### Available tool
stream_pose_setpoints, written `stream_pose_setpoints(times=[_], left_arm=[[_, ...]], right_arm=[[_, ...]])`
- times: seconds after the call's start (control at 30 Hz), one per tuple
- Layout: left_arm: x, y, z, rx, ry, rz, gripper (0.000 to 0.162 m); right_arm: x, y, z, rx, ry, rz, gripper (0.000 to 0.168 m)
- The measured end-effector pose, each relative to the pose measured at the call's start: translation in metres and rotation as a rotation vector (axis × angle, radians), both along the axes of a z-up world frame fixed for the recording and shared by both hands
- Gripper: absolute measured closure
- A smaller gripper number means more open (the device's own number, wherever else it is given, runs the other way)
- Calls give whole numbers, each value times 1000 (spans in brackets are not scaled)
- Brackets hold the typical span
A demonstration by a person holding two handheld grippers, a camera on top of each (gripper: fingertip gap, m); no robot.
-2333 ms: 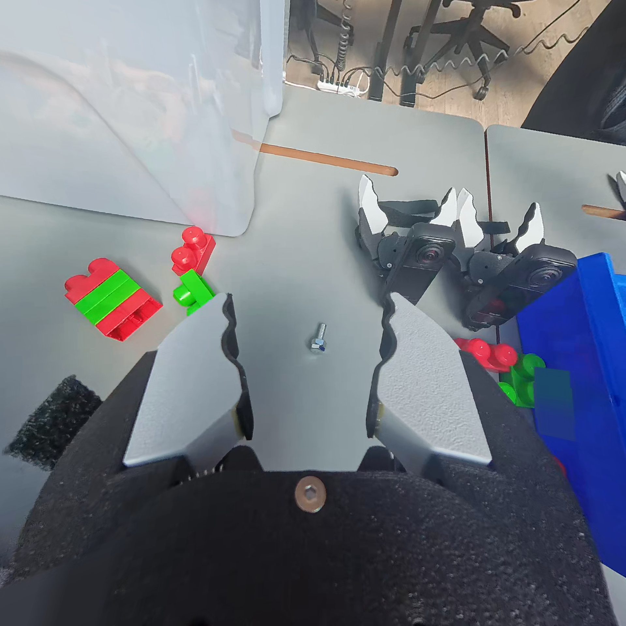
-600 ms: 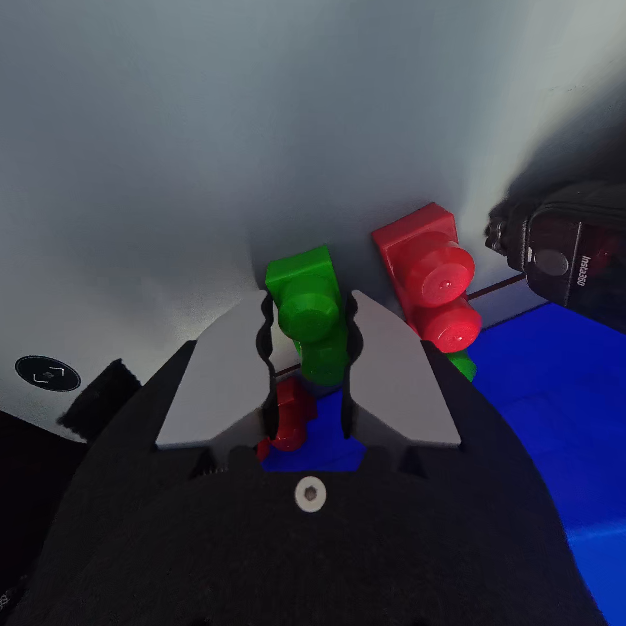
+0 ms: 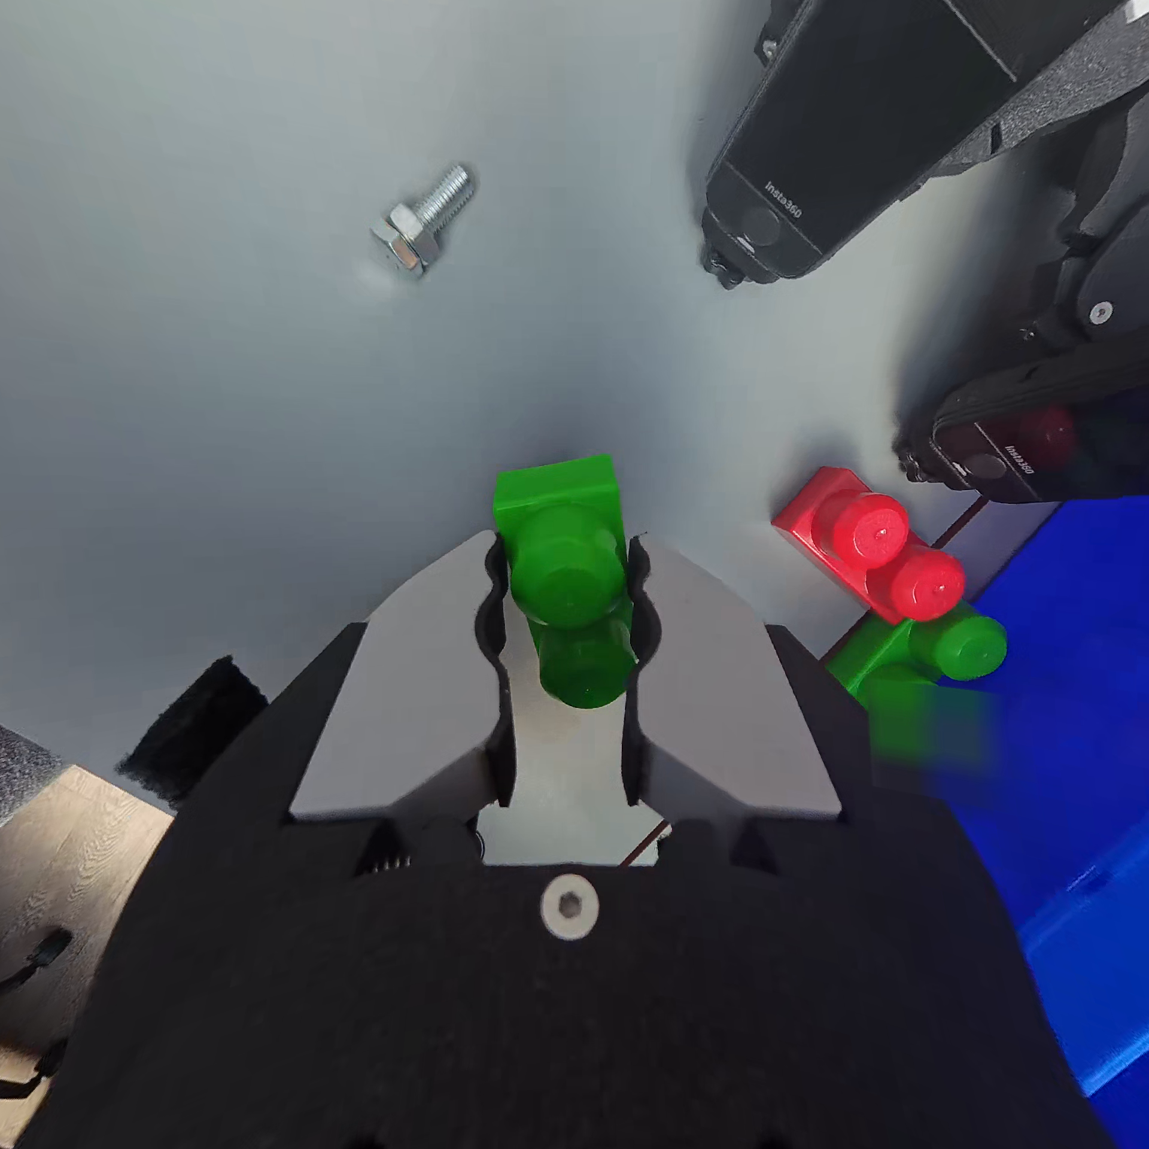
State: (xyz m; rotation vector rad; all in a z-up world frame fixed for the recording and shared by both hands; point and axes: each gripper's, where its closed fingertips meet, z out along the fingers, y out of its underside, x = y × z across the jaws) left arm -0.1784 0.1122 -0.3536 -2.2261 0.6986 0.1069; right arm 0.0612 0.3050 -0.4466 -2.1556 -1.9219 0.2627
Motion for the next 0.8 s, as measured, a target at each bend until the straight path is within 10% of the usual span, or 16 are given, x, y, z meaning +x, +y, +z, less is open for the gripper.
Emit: stream_pose_setpoints(times=[0.4,0.8], left_arm=[[24,47,-93,-66,498,-642,132],[14,50,-128,-265,458,-717,118]], right_arm=[[-10,-54,75,81,220,-70,132],[10,-66,96,96,278,-147,132]])
